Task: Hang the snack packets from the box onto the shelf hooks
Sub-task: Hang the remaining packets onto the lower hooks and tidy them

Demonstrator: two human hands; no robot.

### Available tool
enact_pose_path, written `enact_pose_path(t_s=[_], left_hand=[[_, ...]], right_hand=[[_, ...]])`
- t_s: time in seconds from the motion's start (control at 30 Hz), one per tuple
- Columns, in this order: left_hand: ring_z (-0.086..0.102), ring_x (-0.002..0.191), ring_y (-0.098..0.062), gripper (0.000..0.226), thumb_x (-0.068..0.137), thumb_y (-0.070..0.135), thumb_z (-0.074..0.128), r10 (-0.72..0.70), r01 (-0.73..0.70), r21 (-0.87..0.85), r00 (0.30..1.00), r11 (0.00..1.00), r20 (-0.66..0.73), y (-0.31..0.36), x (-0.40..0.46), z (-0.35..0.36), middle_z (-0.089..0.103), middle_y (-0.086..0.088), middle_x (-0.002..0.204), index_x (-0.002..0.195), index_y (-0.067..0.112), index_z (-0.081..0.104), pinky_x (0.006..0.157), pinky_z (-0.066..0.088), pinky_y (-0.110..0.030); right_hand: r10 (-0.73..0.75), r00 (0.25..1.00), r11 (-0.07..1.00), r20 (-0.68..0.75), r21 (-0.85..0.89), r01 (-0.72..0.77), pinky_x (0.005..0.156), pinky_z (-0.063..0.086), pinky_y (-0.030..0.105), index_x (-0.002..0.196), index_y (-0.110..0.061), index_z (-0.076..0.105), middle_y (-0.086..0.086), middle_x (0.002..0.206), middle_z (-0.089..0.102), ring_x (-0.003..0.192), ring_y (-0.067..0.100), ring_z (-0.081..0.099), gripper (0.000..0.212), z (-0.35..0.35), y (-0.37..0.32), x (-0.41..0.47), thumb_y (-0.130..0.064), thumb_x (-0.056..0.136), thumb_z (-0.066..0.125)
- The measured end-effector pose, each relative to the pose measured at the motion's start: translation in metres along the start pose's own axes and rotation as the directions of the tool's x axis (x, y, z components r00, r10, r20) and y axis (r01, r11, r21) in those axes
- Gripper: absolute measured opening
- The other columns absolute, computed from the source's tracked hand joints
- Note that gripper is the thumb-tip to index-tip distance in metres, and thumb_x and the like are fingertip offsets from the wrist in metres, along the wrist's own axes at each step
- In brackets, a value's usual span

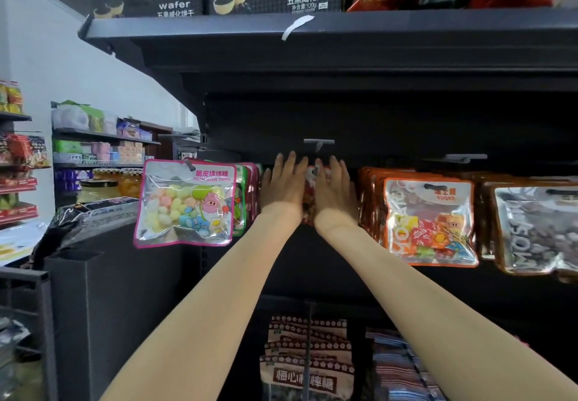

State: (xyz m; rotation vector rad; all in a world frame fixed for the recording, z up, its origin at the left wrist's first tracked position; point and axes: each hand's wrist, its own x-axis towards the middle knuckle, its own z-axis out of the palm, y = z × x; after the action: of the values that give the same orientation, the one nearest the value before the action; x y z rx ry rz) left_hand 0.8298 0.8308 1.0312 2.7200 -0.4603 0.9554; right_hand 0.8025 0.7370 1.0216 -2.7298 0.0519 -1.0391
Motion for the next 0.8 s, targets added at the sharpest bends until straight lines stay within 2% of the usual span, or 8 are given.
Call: enact_pose_path(t_s=[0.2, 0.37, 0.47, 0.53, 0.6, 0.7, 0.8], left_hand=[[0.000, 0.146, -0.022, 0.106, 0.074, 0.025, 0.077, 0.005, -0.005, -0.022, 1.000, 1.000, 0.020, -0.001, -0.002, -0.001, 0.001, -0.001, 0.159, 0.150, 0.022, 0.004, 0.116, 0.013, -0.043], [-0.006, 0.146, -0.023, 0.110, 0.075, 0.024, 0.076, 0.024, -0.023, -0.048, 1.000, 0.999, 0.018, -0.001, -0.006, -0.002, -0.008, -0.002, 0.159, 0.150, 0.025, -0.004, 0.116, 0.008, -0.044], [-0.009, 0.145, -0.023, 0.110, 0.077, 0.024, 0.075, 0.014, -0.014, -0.056, 1.000, 0.998, 0.001, 0.000, -0.015, -0.004, -0.011, -0.004, 0.158, 0.149, 0.026, -0.008, 0.117, 0.005, -0.042], [-0.003, 0.146, -0.024, 0.097, 0.083, 0.023, 0.069, 0.008, -0.015, -0.091, 0.997, 0.996, -0.079, 0.001, -0.028, 0.000, -0.004, -0.007, 0.159, 0.151, 0.024, -0.001, 0.117, 0.009, -0.041], [0.013, 0.144, -0.026, 0.076, 0.089, 0.020, 0.061, 0.003, -0.037, -0.136, 0.971, 0.990, -0.241, 0.003, -0.044, 0.004, 0.014, -0.009, 0.157, 0.150, 0.017, 0.016, 0.114, 0.022, -0.039], [0.045, 0.127, -0.027, 0.058, 0.089, 0.013, 0.058, -0.012, -0.050, -0.151, 0.925, 0.987, -0.380, 0.004, -0.059, 0.002, 0.041, -0.011, 0.142, 0.142, 0.014, 0.035, 0.099, 0.046, -0.036], [0.055, 0.113, -0.023, 0.044, 0.090, 0.011, 0.057, -0.006, -0.078, -0.178, 0.905, 0.981, -0.426, 0.010, -0.076, -0.006, 0.054, -0.010, 0.127, 0.132, 0.012, 0.046, 0.090, 0.049, -0.030]], right_hand=[[-0.005, 1.000, 1.000, 0.027, 0.002, 0.005, 0.118, 0.006, 0.037, 0.151, -0.018, 0.002, 0.003, 0.159, -0.002, 0.147, 0.019, -0.010, 0.099, 0.000, 0.004, 0.005, -0.012, 0.081, 0.071], [-0.017, 0.999, 0.999, 0.036, 0.035, 0.015, 0.118, 0.000, 0.038, 0.152, -0.021, -0.002, 0.001, 0.159, -0.012, 0.145, 0.018, -0.017, 0.104, 0.000, 0.003, 0.004, -0.015, 0.080, 0.073], [-0.052, 0.999, 0.985, -0.013, 0.163, 0.053, 0.117, -0.003, 0.035, 0.152, -0.018, 0.000, 0.001, 0.158, -0.018, 0.144, 0.018, -0.020, 0.101, 0.000, 0.003, -0.007, -0.010, 0.081, 0.072], [-0.123, 0.980, 0.959, -0.155, 0.236, 0.157, 0.118, 0.001, 0.033, 0.151, -0.011, 0.010, 0.007, 0.159, -0.007, 0.147, 0.021, -0.010, 0.087, 0.005, 0.003, -0.020, -0.008, 0.085, 0.066], [-0.141, 0.964, 0.936, -0.226, 0.287, 0.204, 0.119, 0.010, 0.032, 0.150, -0.009, 0.017, 0.008, 0.159, 0.004, 0.146, 0.023, 0.001, 0.080, 0.008, 0.003, -0.034, -0.005, 0.086, 0.064], [-0.128, 0.979, 0.884, -0.161, 0.429, 0.186, 0.115, 0.025, 0.030, 0.150, -0.013, 0.016, 0.007, 0.156, 0.017, 0.143, 0.023, 0.019, 0.078, 0.001, 0.003, -0.049, 0.009, 0.085, 0.052], [-0.139, 0.982, 0.823, -0.131, 0.536, 0.188, 0.101, 0.043, 0.032, 0.148, -0.016, 0.021, 0.010, 0.141, 0.041, 0.126, 0.024, 0.045, 0.069, -0.010, 0.005, -0.061, 0.007, 0.088, 0.046]])
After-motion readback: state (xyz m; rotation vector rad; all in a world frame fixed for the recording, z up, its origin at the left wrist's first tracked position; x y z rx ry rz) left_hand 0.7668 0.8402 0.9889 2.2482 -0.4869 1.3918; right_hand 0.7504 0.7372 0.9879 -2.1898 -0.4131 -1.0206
